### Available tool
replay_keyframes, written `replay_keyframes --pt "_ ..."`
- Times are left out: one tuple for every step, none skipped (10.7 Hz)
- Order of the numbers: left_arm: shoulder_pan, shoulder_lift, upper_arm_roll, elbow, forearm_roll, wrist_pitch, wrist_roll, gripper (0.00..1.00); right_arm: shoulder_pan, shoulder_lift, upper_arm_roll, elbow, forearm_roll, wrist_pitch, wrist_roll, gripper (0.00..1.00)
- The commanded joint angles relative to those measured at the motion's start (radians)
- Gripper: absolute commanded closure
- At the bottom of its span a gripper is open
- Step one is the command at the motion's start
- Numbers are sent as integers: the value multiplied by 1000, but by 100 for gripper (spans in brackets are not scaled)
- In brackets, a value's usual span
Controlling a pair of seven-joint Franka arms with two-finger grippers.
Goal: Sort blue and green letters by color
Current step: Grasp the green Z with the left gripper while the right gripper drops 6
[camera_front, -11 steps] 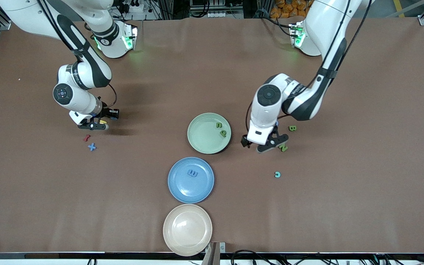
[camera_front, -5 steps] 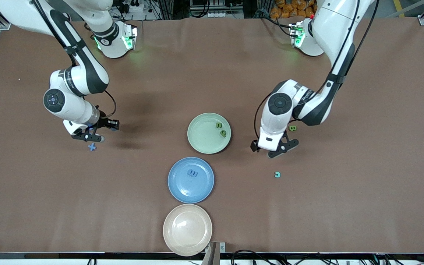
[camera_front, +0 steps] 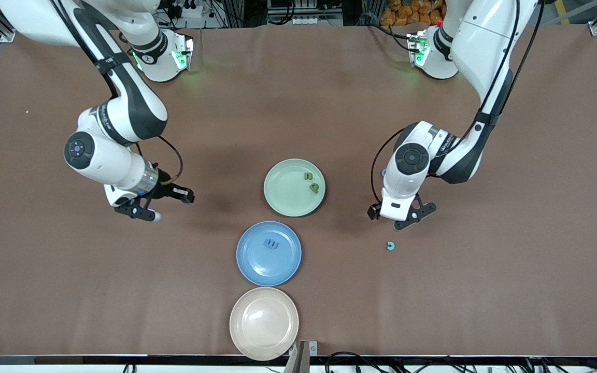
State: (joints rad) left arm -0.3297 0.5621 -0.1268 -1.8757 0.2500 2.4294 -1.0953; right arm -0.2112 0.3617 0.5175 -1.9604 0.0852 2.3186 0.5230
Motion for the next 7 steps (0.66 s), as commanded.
replay_keyframes --pt "55 47 -16 0 26 11 64 0 224 164 -136 271 19 -15 184 97" --pt "58 48 -16 -9 26 26 72 0 266 219 -145 349 15 -7 246 97" --pt "61 48 -17 -22 26 30 83 0 309 289 -152 435 13 26 302 97" --pt "69 48 -17 -32 26 36 94 0 388 351 -212 504 13 94 368 97" --pt "75 45 -20 -46 26 45 94 0 439 394 -261 533 13 157 411 96" --pt "77 41 -22 -59 26 45 95 0 459 432 -266 547 13 218 419 95" --pt "77 39 -22 -62 25 45 95 0 476 478 -266 561 13 293 434 85"
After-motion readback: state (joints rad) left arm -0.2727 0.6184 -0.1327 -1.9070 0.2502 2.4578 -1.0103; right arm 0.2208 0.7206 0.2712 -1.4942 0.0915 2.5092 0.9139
